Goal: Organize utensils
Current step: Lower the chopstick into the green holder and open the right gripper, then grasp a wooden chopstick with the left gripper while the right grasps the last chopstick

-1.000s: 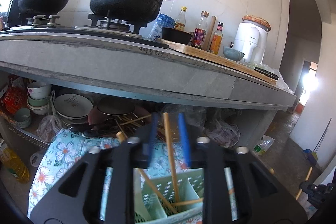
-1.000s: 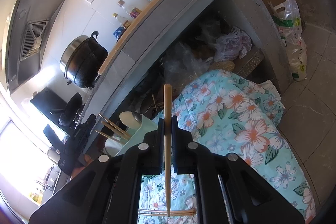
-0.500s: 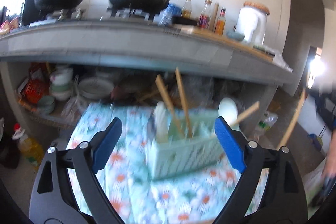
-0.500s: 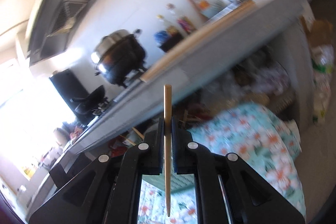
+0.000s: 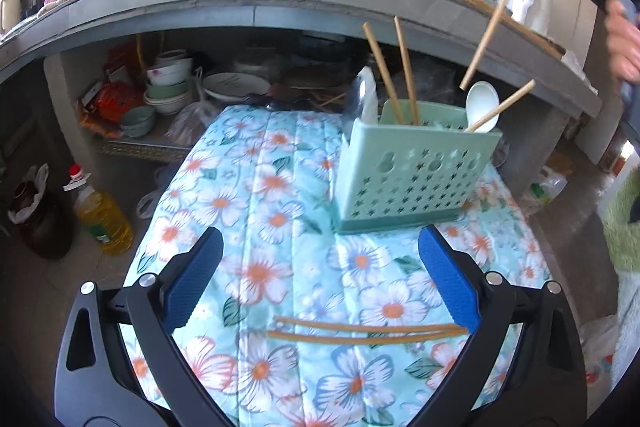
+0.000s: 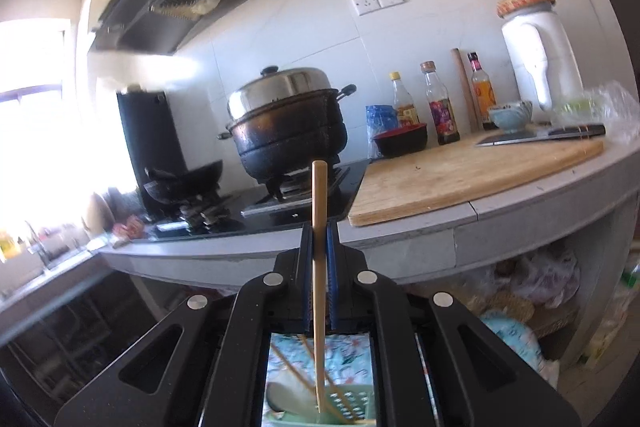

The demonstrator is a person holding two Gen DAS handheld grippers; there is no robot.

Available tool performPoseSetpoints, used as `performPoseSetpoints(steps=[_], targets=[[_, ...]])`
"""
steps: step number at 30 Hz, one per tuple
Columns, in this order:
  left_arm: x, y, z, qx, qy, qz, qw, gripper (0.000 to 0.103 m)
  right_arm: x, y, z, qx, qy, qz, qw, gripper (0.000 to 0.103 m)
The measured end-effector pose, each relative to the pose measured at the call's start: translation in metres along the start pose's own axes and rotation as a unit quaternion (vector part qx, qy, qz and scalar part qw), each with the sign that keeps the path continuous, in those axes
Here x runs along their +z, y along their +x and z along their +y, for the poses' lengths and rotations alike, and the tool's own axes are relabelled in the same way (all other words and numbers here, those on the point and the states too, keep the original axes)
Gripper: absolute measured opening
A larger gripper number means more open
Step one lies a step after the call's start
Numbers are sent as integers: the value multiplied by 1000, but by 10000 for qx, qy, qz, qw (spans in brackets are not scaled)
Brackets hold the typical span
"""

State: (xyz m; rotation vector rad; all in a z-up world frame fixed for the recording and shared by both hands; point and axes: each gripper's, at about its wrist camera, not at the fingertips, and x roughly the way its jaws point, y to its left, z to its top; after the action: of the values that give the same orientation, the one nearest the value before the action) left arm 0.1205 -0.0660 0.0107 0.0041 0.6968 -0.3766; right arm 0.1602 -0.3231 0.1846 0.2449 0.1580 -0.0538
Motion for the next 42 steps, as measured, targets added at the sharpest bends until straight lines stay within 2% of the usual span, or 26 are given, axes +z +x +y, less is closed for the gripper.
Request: performPoseSetpoints(steps=[8,11,14,15,18,26,30,32,34,37,42], targets=[[-1,-1,3,269,82,-21,9996,95,-49,40,9,-335,-595,452,9966,7],[-1,2,2,311,110,-8,9995,95,-66,47,10,-152,-787,827,9933,7],[-1,3,0,318,135,-4,9994,95,-73,41,12,17,-908,954,9913,9],[-2,4,0,308,142,-6,9994,95,-73,38,10,63,-880,978,9913,13],[-3,4,-1,180,138,-36,9997,95,-67,23,1,270,-647,911,9934,26],[-4,5,-8,-32,207,-108,9997,95,-48,-43,-25,487,-108,489,9976,37],[-5,1,-12,-386,268,-174,9987,95,-48,-83,-43,584,164,386,9974,44],[-7,-1,-15,-558,366,-236,9975,95,-56,-100,-57,601,320,469,9966,48],[-9,0,-20,-736,519,-222,9957,95,-71,-110,-68,605,448,725,9945,51],[-14,5,-33,-970,852,-68,9916,94,-107,-114,-83,254,496,1333,9895,53],[-29,11,-63,-910,1592,119,9830,94,-182,-99,-113,-284,1155,2597,9583,53]])
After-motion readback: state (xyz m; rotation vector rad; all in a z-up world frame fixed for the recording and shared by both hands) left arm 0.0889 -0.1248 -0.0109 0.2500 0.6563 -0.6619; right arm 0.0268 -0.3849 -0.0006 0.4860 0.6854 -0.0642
